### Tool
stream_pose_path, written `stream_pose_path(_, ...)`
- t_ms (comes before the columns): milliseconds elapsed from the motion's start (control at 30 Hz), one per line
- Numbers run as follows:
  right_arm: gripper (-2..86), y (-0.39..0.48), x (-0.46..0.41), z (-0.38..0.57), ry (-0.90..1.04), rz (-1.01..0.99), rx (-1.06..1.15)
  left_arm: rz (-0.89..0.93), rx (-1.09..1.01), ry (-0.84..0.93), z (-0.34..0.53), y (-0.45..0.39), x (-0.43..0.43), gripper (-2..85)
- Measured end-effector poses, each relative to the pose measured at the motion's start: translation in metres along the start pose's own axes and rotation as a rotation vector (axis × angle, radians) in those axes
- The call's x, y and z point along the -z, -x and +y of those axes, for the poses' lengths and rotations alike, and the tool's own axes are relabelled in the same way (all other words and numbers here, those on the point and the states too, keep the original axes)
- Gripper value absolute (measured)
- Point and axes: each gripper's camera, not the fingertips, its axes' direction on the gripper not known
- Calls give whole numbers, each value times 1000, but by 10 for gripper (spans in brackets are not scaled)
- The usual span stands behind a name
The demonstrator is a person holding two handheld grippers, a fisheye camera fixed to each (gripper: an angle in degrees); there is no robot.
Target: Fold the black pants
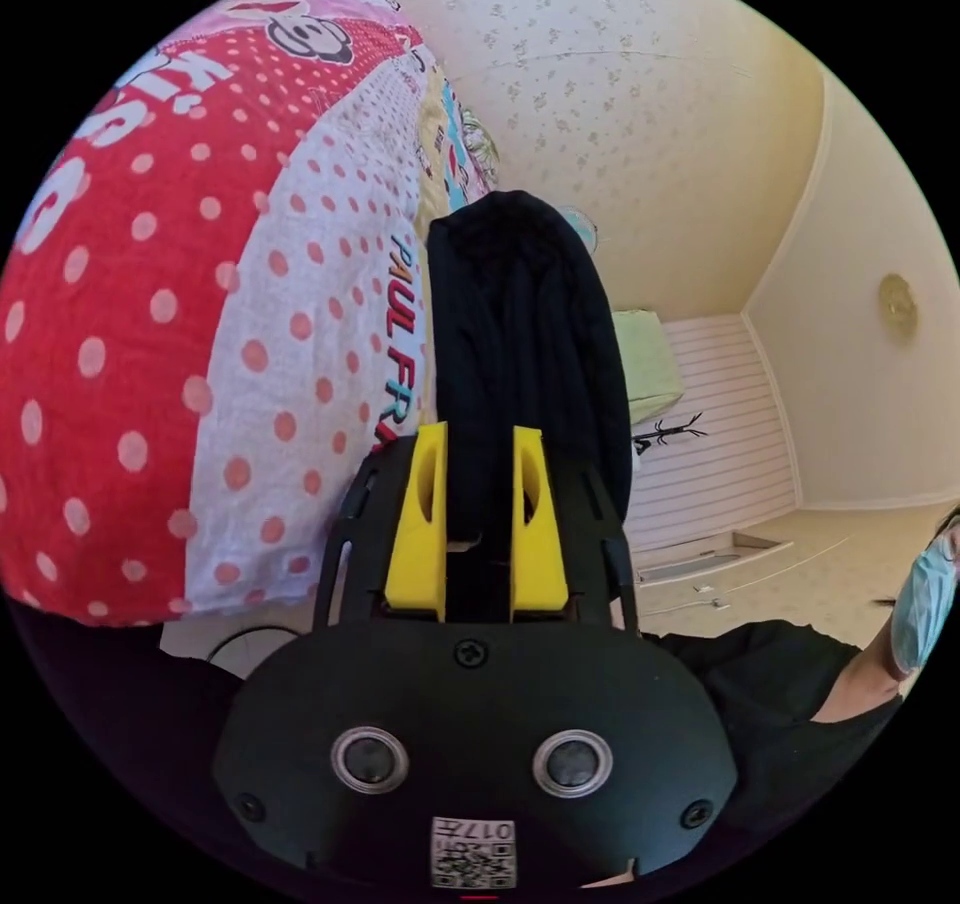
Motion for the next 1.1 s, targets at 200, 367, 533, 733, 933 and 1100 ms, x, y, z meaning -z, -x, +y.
stream_pose_path(200, 170, -12, -17, 19, -27, -108, 16, 90, 95, -93, 19, -29, 15, 77)
stream_pose_path(367, 152, 14, -35, 42, 28, -215, 174, 210, 84, -93, 32, -77, 51, 68)
stream_pose_path(533, 139, 69, -81, 37, 102, -252, 347, 113, -58, -221, 35, -151, 113, 67)
stream_pose_path(733, 137, 169, -190, -46, 276, -261, 612, -40, -266, -494, 10, -219, 228, 67)
stream_pose_path(933, 144, 293, -378, -168, 455, -108, 821, -272, -296, -775, -54, -229, 360, 66)
stream_pose_path(1100, 170, 322, -563, -233, 501, 227, 786, -531, -64, -864, -127, -133, 430, 65)
